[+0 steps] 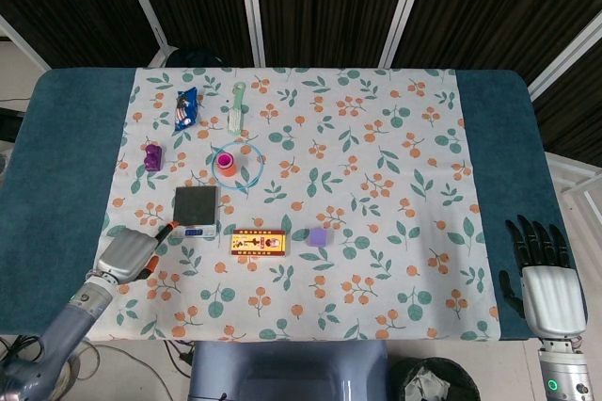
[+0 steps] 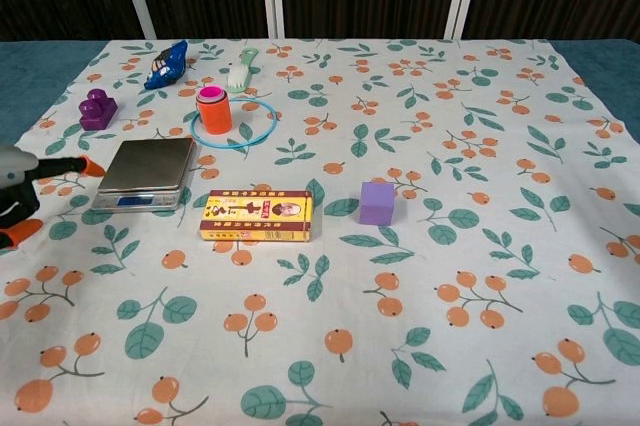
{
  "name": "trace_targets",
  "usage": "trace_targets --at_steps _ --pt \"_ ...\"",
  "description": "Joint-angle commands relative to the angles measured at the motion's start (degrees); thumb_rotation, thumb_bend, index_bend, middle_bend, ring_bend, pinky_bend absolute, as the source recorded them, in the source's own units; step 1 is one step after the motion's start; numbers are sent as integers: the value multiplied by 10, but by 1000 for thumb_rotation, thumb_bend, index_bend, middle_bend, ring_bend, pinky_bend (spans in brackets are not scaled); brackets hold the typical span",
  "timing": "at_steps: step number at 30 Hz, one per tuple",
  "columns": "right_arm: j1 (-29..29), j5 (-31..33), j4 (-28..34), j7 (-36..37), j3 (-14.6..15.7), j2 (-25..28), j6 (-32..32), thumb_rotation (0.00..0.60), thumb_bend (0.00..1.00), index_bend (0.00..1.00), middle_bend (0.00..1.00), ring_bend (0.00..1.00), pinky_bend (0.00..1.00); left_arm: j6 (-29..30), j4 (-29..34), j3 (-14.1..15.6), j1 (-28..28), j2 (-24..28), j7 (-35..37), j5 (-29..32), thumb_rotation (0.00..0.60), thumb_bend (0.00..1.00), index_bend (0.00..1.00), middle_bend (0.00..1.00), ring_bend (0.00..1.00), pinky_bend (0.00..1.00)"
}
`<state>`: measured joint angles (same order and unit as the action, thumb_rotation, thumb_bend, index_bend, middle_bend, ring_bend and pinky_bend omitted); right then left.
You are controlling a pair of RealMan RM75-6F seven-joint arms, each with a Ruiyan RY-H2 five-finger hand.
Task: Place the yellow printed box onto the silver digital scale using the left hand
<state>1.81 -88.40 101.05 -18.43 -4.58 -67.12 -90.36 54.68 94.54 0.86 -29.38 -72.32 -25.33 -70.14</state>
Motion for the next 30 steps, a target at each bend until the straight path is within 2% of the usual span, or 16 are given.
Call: trace_targets --at_steps 1,4,7,10,14,18,24,30 --pt "0 0 0 -1 0 0 1 600 513 34 67 58 13 60 54 -19 18 29 38 -39 600 334 45 593 582 628" --pt "0 0 0 -1 0 -1 0 600 514 34 67 58 14 73 84 -21 24 53 57 -54 600 205 27 406 399 529" --pt "0 0 0 -2 0 -2 0 600 513 34 67 58 14 78 117 -24 24 78 66 -63 600 115 11 218 179 337" --pt "1 -1 1 -3 1 -2 1 600 513 33 67 58 13 77 134 -30 19 83 62 -61 600 58 0 118 69 240" --pt "0 -2 2 -3 1 -2 -1 600 513 34 67 58 14 70 170 -53 -2 77 31 -39 600 32 0 102 41 195" --pt "-1 0 2 -2 0 -1 -2 600 513 34 67 58 14 66 209 -85 -35 60 -41 19 600 20 6 107 41 191" --pt "-1 0 1 1 0 0 -1 600 514 34 67 58 13 74 240 -117 -92 6 -163 151 600 13 43 126 50 191" --pt "-1 2 0 3 -1 0 -1 600 513 34 67 58 13 114 230 -135 -155 -72 -267 290 600 13 43 144 68 194"
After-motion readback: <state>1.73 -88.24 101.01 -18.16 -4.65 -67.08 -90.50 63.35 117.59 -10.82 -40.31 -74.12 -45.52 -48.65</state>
